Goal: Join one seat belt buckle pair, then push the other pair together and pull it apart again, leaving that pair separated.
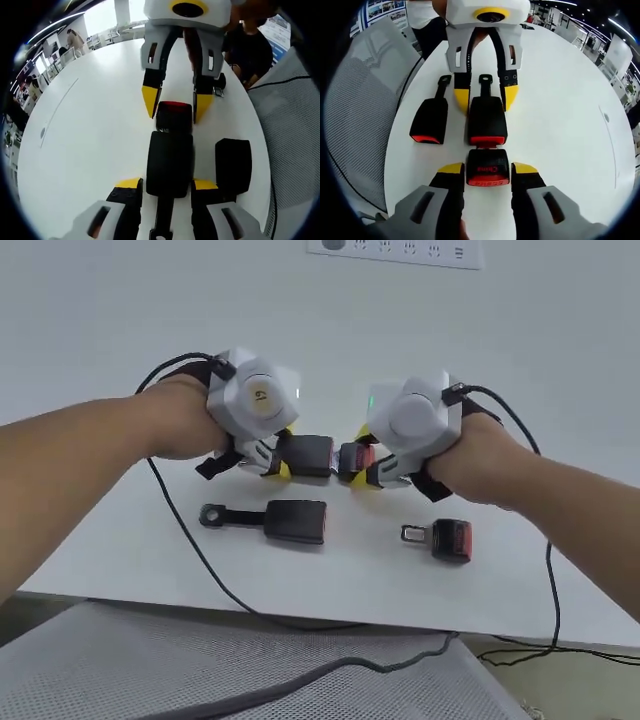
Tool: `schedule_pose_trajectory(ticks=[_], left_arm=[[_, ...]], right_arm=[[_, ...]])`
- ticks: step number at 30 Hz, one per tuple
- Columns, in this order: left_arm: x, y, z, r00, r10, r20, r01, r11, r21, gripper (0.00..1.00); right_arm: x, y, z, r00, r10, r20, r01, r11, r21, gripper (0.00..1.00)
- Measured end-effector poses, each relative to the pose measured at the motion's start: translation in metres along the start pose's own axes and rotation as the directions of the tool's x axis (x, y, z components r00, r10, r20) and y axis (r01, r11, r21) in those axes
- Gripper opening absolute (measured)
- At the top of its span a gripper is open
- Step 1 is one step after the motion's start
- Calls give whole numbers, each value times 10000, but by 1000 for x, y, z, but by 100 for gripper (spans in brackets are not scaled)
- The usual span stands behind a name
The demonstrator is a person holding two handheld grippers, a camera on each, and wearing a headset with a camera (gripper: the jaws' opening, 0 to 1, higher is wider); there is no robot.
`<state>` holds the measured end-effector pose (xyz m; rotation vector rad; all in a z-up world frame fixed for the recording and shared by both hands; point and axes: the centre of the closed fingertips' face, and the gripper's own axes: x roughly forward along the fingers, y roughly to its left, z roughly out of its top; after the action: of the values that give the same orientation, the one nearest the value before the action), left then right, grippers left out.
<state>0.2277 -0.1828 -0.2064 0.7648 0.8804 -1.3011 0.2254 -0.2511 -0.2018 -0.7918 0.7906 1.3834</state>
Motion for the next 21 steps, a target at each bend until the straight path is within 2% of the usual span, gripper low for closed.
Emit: schedule_pose_trajectory(ticks=[3,4,5,10,14,18,20,21], left_arm=[[-8,4,6,9985,143,529,-107,9976,-679,40],[-11,3,8,9986,191,500,-156,9974,-706,40],[-14,3,7,9986,235,484,-198,9970,-746,40],[-33,3,3,9909,722,1136,-555,9881,-1434,44],[-46,-11,-6,9882,975,1182,-768,9827,-1685,48],[-65,-23,-14,9779,1590,1361,-1250,9652,-2298,55],[-74,-27,-25,9703,2022,1327,-1601,9482,-2744,64],[-80,-30,-30,9651,2229,1377,-1716,9349,-3105,67]], right_arm=[[-3,2,2,10000,-73,64,73,10000,26,40],[-4,2,3,9999,-82,73,82,10000,46,40],[-6,0,3,9998,-187,95,186,9998,82,41],[-23,2,11,9969,-546,571,513,9970,579,47],[-37,10,11,9933,-841,787,784,9942,731,52],[-57,22,6,9879,-1188,1000,1080,9883,1079,57],[-67,28,1,9852,-1288,1130,1110,9822,1516,58],[-70,30,-3,9836,-1360,1181,1138,9775,1776,58]])
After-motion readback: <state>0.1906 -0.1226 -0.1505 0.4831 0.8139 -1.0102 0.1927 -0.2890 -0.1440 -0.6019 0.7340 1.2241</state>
